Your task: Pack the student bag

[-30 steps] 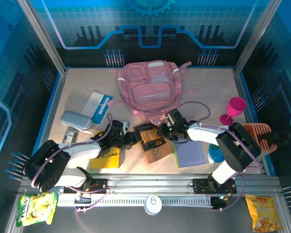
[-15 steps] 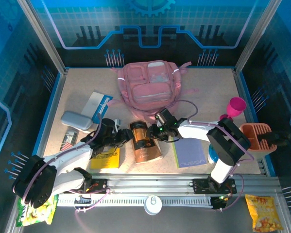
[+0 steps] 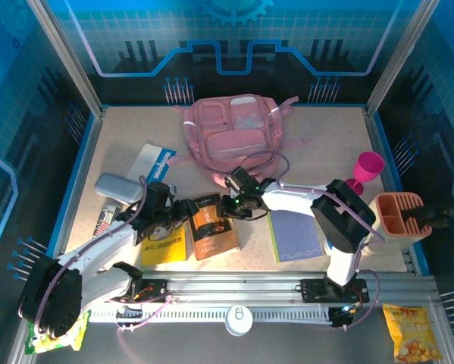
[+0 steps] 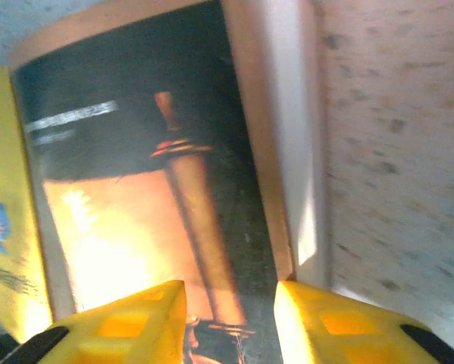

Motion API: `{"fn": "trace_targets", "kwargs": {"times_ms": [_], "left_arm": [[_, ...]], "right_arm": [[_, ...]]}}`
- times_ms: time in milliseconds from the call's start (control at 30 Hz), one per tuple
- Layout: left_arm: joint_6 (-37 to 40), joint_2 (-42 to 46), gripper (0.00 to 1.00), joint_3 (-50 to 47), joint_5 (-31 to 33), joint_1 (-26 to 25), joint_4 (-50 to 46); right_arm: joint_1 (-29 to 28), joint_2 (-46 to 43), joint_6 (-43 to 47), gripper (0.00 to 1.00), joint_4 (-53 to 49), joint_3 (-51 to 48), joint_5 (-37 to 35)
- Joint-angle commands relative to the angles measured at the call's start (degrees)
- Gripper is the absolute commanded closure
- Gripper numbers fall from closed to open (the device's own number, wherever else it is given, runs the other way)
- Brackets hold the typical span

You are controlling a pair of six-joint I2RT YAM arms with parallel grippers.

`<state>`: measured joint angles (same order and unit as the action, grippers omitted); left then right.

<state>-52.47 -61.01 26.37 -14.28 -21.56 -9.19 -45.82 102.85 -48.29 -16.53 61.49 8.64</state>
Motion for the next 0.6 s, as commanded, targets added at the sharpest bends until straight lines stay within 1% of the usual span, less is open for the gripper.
{"fn": "trace_targets", "kwargs": {"times_ms": [0,67,133,167,200,333,567], "left_arm": [[2.7,-0.5,0.55,3.9,2.8,0.1,-10.8],[3.4,-1.1,0.55,5.2,3.3,-0.1,-13.4],[3.4,-2.4,0.55,5.9,3.3,-0.4,-14.4],[3.3,-3.3,0.56,6.3,3.4,-0.7,-14.8],[3.1,-4.0,0.56,6.6,3.6,-1.1,-15.2],[2.4,-7.1,0.56,7.2,4.7,-2.6,-15.5],[1.8,-11.8,0.58,7.5,5.2,-4.1,-15.7]], "right_arm": [[-2.1,-4.5,6.5,0.57,-11.1,1.7,-12.3],[-2.7,-5.2,9.0,0.47,-12.0,1.5,-13.9],[-3.0,-4.5,11.2,0.39,-11.8,1.7,-12.3],[-2.9,-3.6,12.4,0.36,-11.5,2.1,-10.3],[-3.0,-2.9,13.2,0.34,-11.2,2.5,-9.1],[-3.0,0.5,15.2,0.33,-11.3,5.4,-5.2],[-2.7,4.6,16.4,0.39,-11.8,7.2,-1.3]]}}
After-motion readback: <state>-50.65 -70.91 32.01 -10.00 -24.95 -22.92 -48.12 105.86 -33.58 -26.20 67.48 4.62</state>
